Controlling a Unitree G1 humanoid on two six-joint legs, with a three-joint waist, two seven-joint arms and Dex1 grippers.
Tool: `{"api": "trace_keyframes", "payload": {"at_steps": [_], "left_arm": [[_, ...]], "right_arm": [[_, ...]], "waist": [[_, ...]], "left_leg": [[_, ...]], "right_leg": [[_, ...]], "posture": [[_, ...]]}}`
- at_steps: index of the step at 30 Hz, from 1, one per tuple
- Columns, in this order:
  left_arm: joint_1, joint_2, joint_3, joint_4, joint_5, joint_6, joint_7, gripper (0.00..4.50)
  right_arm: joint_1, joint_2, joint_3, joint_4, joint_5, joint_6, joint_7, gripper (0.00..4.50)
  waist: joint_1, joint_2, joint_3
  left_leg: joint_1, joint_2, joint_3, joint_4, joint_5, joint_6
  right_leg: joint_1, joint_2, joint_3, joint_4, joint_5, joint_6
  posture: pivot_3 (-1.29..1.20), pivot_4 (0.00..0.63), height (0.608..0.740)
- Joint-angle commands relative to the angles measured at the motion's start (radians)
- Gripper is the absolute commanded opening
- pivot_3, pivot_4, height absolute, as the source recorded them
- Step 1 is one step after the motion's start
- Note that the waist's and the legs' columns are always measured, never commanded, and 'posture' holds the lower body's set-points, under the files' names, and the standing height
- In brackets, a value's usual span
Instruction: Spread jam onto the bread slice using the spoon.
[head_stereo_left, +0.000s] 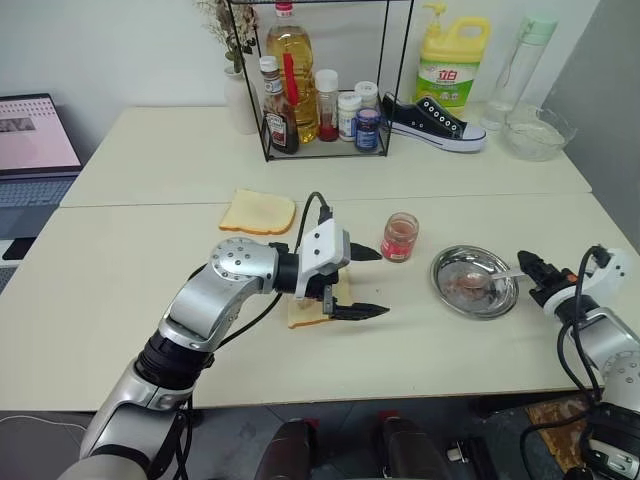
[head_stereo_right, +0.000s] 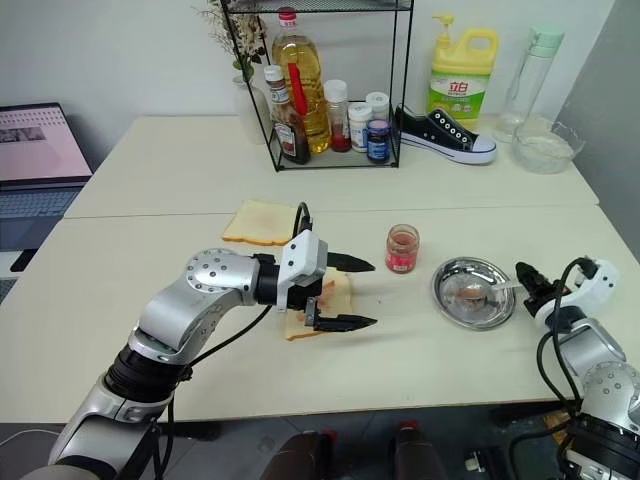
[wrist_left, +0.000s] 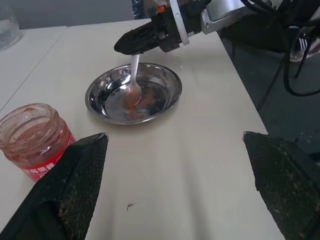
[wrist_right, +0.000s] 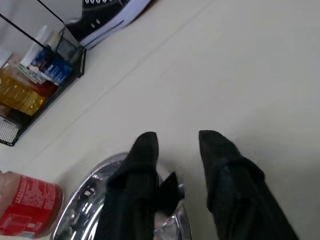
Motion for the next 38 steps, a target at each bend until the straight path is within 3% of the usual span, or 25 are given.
{"api": "trace_keyframes", "payload": {"at_steps": [1, 5, 6, 15, 22, 26, 30, 38], "left_arm": [[0.017, 0.022, 0.052, -0.054, -0.019, 0.014, 0.017, 4.5], [0.029, 0.038, 0.078, -0.064, -0.031, 0.031, 0.025, 4.5], [0.03, 0.044, 0.084, -0.061, -0.03, 0.031, 0.025, 4.5], [0.031, 0.095, 0.204, -0.022, -0.079, 0.104, 0.049, 4.5], [0.051, 0.243, 0.356, 0.065, -0.114, 0.182, 0.034, 4.5], [0.142, 0.368, 0.45, 0.118, -0.128, 0.231, 0.002, 4.5], [0.249, 0.433, 0.51, 0.117, -0.118, 0.201, -0.026, 4.5], [0.328, 0.429, 0.575, -0.009, -0.162, 0.236, 0.03, 4.5]], "right_arm": [[-0.013, -0.022, -0.011, -0.016, 0.011, -0.006, 0.015, 2.91], [-0.031, -0.048, -0.017, -0.016, 0.024, 0.014, 0.02, 4.39], [-0.039, -0.058, -0.019, -0.016, 0.028, 0.021, 0.021, 4.45], [-0.085, -0.241, 0.021, -0.046, -0.01, 0.068, 0.12, 4.45], [-0.118, -0.512, 0.207, -0.125, -0.122, 0.032, 0.421, 4.45], [-0.119, -0.651, 0.324, -0.287, -0.041, 0.088, 0.703, 4.45], [-0.128, -0.689, 0.381, -0.403, 0.062, 0.166, 0.817, 4.45], [-0.167, -0.626, 0.494, -0.402, -0.068, 0.089, 0.828, 4.45]], "waist": [[0.0, 0.0, 0.0], [0.0, 0.0, 0.0], [0.0, 0.0, 0.0], [0.0, 0.0, 0.0], [-0.003, 0.0, 0.0], [-0.006, 0.0, 0.001], [0.003, -0.002, 0.002], [0.019, -0.006, 0.004]], "left_leg": [[0.0, 0.0, 0.0, 0.0, 0.0, 0.0], [0.0, 0.0, 0.0, 0.0, 0.0, 0.0], [0.0, 0.0, 0.0, 0.0, 0.0, 0.0], [0.0, 0.0, 0.0, 0.0, 0.0, 0.0], [0.0, 0.001, 0.0, 0.0, 0.0, 0.0], [0.0, 0.001, -0.001, 0.0, 0.0, 0.0], [-0.001, 0.002, -0.003, 0.0, 0.0, 0.0], [-0.001, -0.001, -0.005, 0.001, 0.0, 0.0]], "right_leg": [[0.0, 0.0, 0.0, 0.0, 0.0, 0.0], [0.0, 0.0, 0.0, 0.0, 0.0, 0.0], [0.0, 0.0, 0.0, 0.0, 0.0, 0.0], [0.0, 0.0, 0.0, 0.0, 0.0, 0.0], [0.0, 0.0, -0.001, 0.0, 0.0, 0.0], [-0.001, 0.0, -0.001, -0.001, 0.0, 0.0], [0.0, -0.003, -0.002, -0.002, 0.0, 0.0], [0.001, -0.008, -0.002, -0.002, 0.0, 0.0]], "posture": [[0.0, 0.15, 0.74], [0.0, 0.15, 0.74], [0.0, 0.15, 0.74], [0.0, 0.15, 0.74], [0.0, 0.15, 0.74], [0.0, 0.15, 0.74], [0.0, 0.15, 0.74], [0.0, 0.15, 0.74]]}}
